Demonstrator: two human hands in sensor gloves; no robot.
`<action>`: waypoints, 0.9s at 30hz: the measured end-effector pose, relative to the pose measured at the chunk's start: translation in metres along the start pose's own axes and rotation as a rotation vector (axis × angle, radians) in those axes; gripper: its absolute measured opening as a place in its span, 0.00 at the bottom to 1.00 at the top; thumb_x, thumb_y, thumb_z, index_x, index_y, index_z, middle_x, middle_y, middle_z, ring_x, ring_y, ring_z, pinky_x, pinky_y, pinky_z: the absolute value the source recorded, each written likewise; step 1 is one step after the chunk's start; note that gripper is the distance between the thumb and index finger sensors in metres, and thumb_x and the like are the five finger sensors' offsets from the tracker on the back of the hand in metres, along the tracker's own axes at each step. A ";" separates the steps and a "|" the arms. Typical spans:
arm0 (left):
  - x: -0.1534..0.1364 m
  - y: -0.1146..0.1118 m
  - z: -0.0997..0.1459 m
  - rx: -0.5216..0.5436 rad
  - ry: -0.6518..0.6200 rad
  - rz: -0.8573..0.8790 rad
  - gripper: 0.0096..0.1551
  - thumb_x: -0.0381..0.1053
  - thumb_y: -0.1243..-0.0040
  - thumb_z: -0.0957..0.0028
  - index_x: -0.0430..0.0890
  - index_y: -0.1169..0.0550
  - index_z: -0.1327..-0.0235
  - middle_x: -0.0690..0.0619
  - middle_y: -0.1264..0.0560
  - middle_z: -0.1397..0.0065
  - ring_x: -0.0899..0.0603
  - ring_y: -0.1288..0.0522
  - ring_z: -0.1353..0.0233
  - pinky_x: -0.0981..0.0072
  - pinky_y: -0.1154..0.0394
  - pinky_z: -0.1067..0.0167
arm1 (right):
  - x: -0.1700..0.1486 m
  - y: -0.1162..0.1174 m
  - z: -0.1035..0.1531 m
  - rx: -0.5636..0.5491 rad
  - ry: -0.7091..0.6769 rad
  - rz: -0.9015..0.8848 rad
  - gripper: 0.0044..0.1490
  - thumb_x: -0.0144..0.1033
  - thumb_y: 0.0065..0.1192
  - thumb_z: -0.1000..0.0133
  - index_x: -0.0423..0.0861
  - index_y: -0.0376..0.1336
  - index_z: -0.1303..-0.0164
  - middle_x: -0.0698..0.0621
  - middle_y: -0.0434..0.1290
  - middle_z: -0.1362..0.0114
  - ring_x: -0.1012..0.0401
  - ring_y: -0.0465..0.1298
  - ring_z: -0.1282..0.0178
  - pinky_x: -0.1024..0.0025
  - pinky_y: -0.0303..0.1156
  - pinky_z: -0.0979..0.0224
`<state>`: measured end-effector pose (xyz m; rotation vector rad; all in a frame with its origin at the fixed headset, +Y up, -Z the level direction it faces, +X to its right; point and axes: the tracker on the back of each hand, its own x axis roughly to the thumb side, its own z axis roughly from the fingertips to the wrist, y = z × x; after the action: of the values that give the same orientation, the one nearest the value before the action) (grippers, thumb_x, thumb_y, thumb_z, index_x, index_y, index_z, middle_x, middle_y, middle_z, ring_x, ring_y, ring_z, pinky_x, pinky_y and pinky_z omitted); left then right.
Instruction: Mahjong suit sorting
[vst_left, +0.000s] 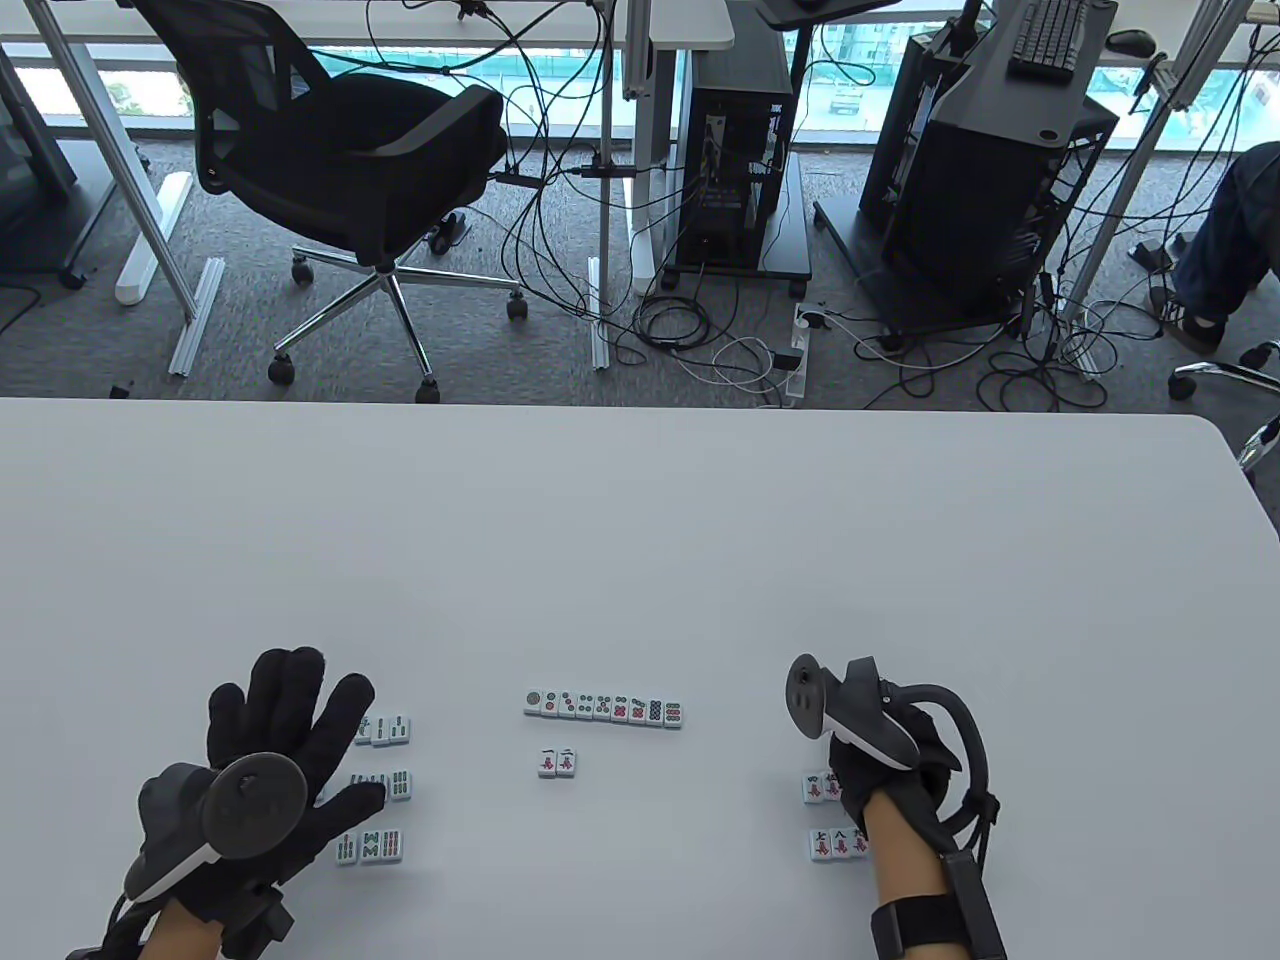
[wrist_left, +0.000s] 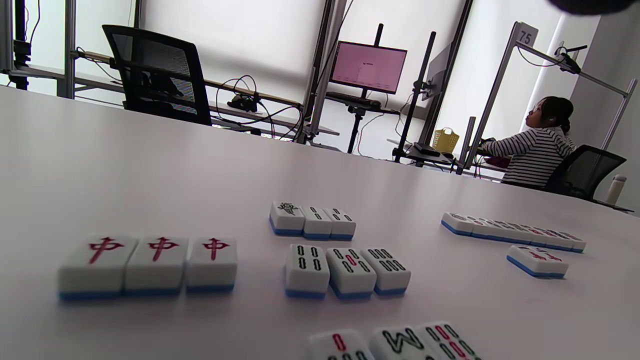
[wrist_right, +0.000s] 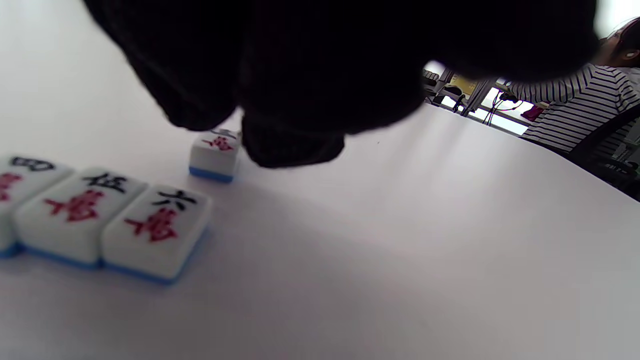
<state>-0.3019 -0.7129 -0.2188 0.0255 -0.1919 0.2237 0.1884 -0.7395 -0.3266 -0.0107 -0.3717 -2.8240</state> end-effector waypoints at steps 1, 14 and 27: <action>0.000 0.000 0.000 -0.001 0.000 -0.002 0.53 0.79 0.53 0.61 0.66 0.55 0.23 0.63 0.74 0.20 0.47 0.76 0.15 0.37 0.73 0.24 | -0.001 0.003 -0.001 0.003 0.002 0.007 0.37 0.40 0.69 0.55 0.49 0.64 0.33 0.50 0.82 0.57 0.63 0.79 0.74 0.70 0.79 0.69; 0.000 0.000 -0.001 -0.006 0.004 0.000 0.53 0.79 0.53 0.61 0.66 0.55 0.23 0.63 0.74 0.20 0.47 0.76 0.15 0.37 0.73 0.24 | 0.011 0.019 -0.015 -0.013 -0.046 0.034 0.35 0.40 0.71 0.57 0.44 0.67 0.39 0.52 0.82 0.62 0.65 0.77 0.79 0.72 0.78 0.74; 0.001 0.000 -0.001 -0.007 0.005 0.002 0.53 0.79 0.53 0.61 0.66 0.54 0.23 0.63 0.74 0.20 0.47 0.76 0.15 0.37 0.73 0.24 | 0.109 -0.029 0.012 -0.173 -0.292 -0.059 0.37 0.44 0.71 0.57 0.36 0.68 0.42 0.51 0.82 0.65 0.66 0.77 0.81 0.73 0.77 0.77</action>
<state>-0.3012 -0.7126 -0.2194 0.0183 -0.1879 0.2247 0.0758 -0.7409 -0.3169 -0.4597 -0.1900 -2.9075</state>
